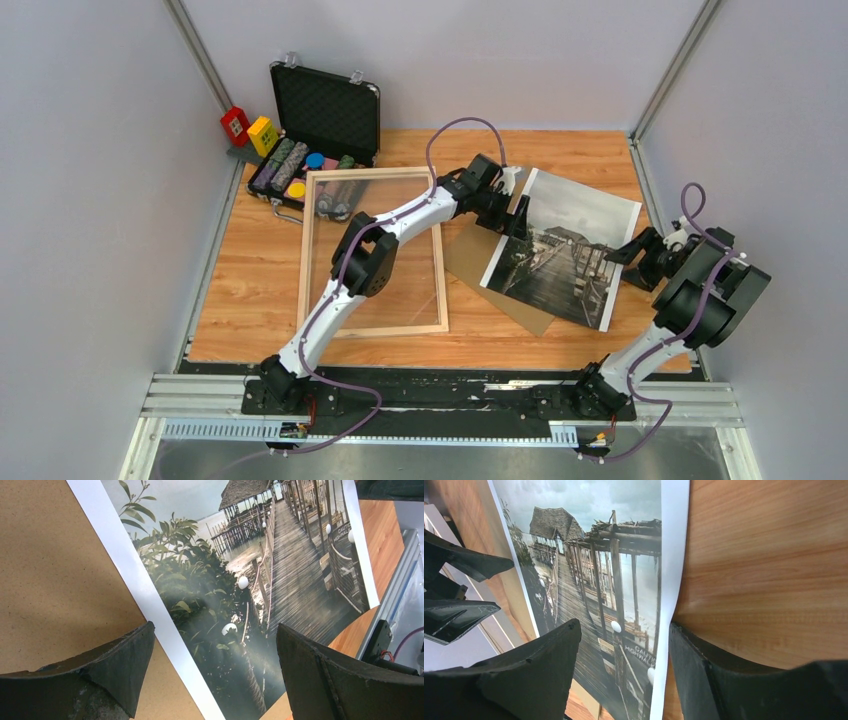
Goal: Put the photo into the frame
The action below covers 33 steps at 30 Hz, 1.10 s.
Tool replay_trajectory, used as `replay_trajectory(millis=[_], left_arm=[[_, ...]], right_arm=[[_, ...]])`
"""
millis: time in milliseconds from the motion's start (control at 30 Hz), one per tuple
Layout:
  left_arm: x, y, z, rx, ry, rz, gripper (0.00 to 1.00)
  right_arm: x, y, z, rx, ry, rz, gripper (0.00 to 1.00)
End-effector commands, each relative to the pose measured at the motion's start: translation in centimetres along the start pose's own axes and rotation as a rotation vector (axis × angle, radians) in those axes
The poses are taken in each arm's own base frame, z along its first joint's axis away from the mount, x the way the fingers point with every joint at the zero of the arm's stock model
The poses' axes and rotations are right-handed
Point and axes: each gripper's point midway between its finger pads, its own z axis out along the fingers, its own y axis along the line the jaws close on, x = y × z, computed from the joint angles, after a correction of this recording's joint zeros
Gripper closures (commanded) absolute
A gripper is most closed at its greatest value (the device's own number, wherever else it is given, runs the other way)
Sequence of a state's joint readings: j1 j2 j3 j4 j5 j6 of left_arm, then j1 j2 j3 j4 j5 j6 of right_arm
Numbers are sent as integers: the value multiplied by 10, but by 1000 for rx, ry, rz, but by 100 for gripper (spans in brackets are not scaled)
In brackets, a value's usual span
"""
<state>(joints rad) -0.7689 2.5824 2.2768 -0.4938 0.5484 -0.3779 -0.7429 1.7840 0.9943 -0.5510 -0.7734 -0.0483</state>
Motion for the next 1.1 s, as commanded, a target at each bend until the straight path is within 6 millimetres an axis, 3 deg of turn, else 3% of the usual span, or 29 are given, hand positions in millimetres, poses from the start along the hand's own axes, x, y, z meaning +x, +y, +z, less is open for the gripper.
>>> replay_trajectory(millis=[0, 200, 533, 1067], left_arm=[[37, -1, 6, -13, 107, -66, 1], [35, 9, 2, -62, 93, -71, 1], [27, 21, -9, -137, 49, -78, 1], [40, 11, 0, -52, 78, -121, 1]], right_arm=[[-6, -1, 10, -6, -6, -24, 33], [-16, -5, -3, 81, -52, -46, 33], [-17, -31, -18, 290, -76, 20, 32], [-4, -5, 7, 51, 11, 84, 32]])
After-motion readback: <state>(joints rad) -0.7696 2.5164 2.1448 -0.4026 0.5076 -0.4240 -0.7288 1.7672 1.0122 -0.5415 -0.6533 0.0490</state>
